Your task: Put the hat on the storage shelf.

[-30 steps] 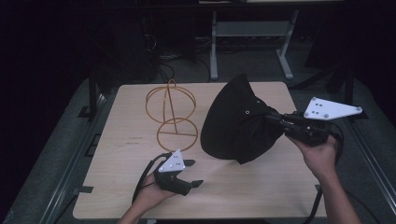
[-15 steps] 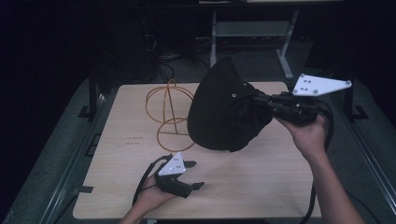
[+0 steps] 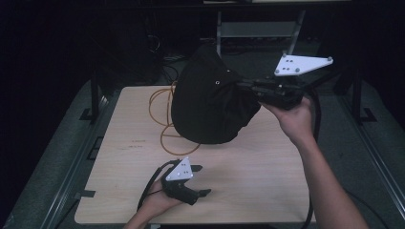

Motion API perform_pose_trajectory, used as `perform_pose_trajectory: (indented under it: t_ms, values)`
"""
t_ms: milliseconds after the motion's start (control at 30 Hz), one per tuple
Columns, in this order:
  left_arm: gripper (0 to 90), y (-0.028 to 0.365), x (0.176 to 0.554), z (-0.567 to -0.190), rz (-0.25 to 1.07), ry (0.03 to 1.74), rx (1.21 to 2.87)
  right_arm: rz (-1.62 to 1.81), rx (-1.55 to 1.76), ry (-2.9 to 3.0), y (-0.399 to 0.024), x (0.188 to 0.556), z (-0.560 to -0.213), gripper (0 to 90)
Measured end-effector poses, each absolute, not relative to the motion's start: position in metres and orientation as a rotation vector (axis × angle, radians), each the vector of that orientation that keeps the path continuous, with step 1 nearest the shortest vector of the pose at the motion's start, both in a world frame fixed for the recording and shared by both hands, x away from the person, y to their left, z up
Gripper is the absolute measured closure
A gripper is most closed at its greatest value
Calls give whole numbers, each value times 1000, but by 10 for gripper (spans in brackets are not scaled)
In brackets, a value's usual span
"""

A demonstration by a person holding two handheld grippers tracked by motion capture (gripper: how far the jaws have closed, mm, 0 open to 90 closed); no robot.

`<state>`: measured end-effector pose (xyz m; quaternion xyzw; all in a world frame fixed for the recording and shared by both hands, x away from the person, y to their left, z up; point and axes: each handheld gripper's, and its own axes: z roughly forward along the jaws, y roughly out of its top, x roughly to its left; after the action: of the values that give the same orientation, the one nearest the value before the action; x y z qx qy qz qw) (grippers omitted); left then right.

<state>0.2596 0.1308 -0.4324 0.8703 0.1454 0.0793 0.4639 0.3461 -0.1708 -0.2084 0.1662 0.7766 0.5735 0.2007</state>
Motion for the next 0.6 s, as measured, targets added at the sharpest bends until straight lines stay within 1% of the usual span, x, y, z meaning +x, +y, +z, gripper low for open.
perform_pose_trajectory:
  t_ms: [367, 600]
  values:
    - [196, 134, 263, -433, 197, 362, 2142, 1626, 444, 2194, -141, 363, -192, 863]
    - [195, 133, 263, -433, 200, 334, 2153, 1639, 436, 2222, -123, 373, -187, 863]
